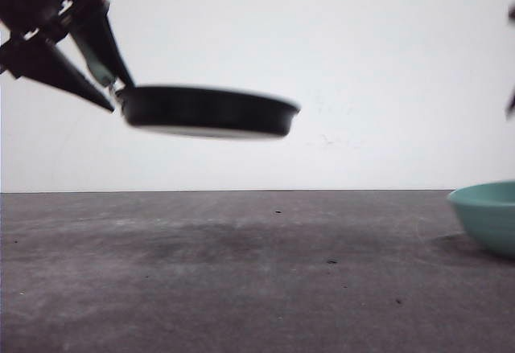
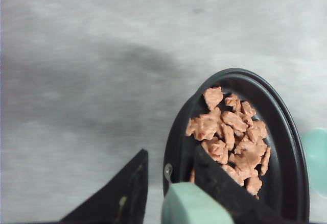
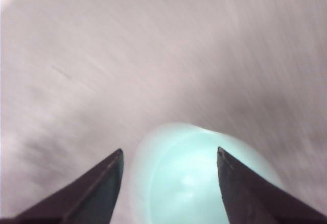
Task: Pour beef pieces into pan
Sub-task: 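Return the empty bowl to the table with the right gripper, then lower the pan onto the table and release the handle with the left gripper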
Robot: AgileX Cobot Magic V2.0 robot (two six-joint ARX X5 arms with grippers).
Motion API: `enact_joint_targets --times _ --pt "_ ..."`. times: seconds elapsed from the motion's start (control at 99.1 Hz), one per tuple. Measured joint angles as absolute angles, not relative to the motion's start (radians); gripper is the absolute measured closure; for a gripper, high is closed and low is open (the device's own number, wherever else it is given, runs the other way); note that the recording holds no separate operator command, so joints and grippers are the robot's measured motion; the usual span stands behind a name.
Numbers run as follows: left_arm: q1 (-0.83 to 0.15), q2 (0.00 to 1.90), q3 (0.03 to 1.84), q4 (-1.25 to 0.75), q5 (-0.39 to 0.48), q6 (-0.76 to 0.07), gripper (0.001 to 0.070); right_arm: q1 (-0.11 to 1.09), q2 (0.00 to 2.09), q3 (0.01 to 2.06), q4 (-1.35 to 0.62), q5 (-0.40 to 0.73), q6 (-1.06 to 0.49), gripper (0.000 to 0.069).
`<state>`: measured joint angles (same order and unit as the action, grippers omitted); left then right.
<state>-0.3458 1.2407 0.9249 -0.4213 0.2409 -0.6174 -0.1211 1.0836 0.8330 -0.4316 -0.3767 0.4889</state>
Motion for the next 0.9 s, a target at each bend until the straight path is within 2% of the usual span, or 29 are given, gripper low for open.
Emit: enact_joint_targets --times 0.182,0.323,0.525,0.666,0.838,0.898 --pt "-0.326 1.322 0.925 -0.404 0.245 -0.553 0.0574 -0.083 0.946 0.9 -0.48 -0.361 0.491 0.034" --pt "-0.323 1.405 0.925 -0.318 0.266 -0.525 0.0574 -0.023 0.837 0.9 -0.567 -0.357 0.478 0.034" --pt "-0.321 1.533 0.925 -0.258 0.296 -0.516 0.0574 0.062 0.71 0.9 -0.748 -0.22 0.405 0.034" --pt "-0.32 1.594 0.925 -0.249 0.303 -0.516 0.0574 0.076 0.653 0.9 -0.81 -0.124 0.364 0.034" --pt "-0.319 1.604 0.932 -0.242 0.301 -0.516 0.0571 0.077 0.612 0.9 -0.814 -0.077 0.333 0.034" --pt "-0.319 1.604 0.932 -0.241 0.301 -0.517 0.054 0.077 0.609 0.9 -0.814 -0.074 0.325 0.034"
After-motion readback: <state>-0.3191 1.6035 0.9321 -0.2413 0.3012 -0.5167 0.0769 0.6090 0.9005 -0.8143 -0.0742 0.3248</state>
